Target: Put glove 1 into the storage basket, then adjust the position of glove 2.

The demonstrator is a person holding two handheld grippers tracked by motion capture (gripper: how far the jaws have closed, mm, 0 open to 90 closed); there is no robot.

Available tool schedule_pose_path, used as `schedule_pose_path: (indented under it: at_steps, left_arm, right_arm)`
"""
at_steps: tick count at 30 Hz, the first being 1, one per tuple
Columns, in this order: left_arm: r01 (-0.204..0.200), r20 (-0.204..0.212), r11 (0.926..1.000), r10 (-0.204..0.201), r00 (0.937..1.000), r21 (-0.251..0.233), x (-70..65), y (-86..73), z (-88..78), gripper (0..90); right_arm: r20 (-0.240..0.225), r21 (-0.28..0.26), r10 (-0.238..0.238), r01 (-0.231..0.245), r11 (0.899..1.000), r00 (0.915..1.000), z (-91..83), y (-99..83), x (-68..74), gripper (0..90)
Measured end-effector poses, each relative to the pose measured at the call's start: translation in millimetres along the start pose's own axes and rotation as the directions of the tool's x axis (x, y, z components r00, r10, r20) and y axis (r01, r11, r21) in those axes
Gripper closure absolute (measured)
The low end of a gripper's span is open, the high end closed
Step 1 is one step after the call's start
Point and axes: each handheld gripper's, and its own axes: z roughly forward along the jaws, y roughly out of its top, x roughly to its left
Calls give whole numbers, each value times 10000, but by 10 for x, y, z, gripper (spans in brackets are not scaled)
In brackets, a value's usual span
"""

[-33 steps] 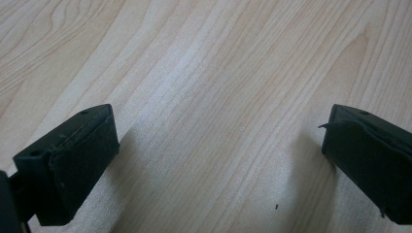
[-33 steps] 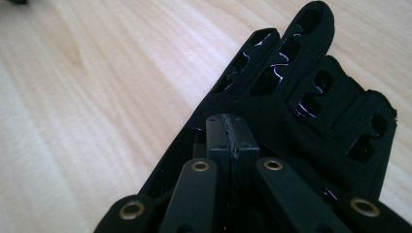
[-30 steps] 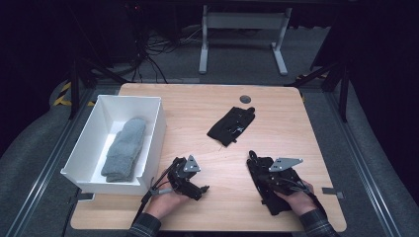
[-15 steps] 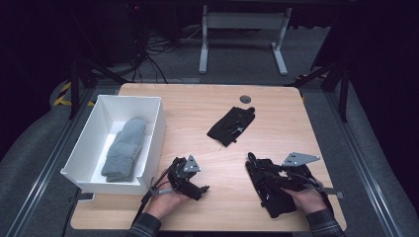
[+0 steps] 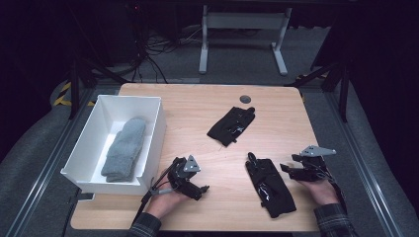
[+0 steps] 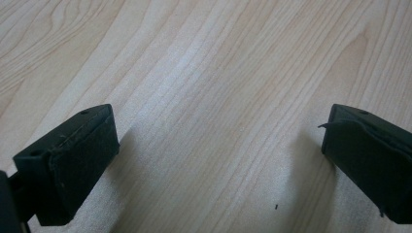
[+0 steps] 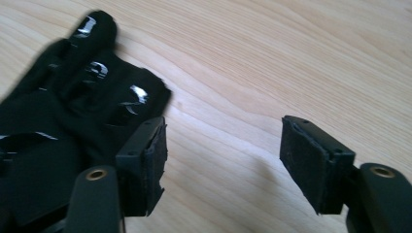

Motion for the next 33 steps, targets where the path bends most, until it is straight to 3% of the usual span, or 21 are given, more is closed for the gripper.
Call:
schedule_pose_path:
  at_steps: [6, 11, 14, 17, 23, 27, 29, 33]
  left_arm:
    - [154, -10, 9994, -153, 9999, 299, 12, 51, -19, 30]
    - [309, 142, 9995, -307, 9994, -107, 35, 185, -82, 66]
    - [391, 173, 9992, -389, 9991, -100, 64, 273, -103, 117]
    - [475, 436, 9987, -467, 9980, -172, 122, 409, -105, 238]
    - [340, 781, 9989, -314, 9965, -331, 273, 696, -28, 615]
    - [197, 681, 9996, -181, 9975, -225, 365, 873, 69, 807]
    - [53, 523, 10000, -49, 9986, -66, 421, 971, 139, 888]
    - [281, 552, 9996, -280, 9981, -9, 553, 1122, 235, 898]
  right_arm:
    - [150, 146, 71, -73, 9999, 9999, 54, -15, -43, 320]
    - [147, 218, 200, -203, 9996, 9997, 74, -28, -61, 307]
    - [158, 259, 212, -216, 9994, 9997, 87, -38, -70, 298]
    - [237, 100, 240, -242, 9997, 9994, 92, -56, -77, 269]
    - [283, -83, 195, -192, 9998, 9994, 103, -89, -94, 220]
    - [268, -208, 177, -171, 9996, 9995, 109, -105, -98, 200]
    - [276, -221, 180, -173, 9996, 9995, 110, -107, -99, 198]
    - [273, -227, 170, -163, 9996, 9995, 110, -107, -99, 198]
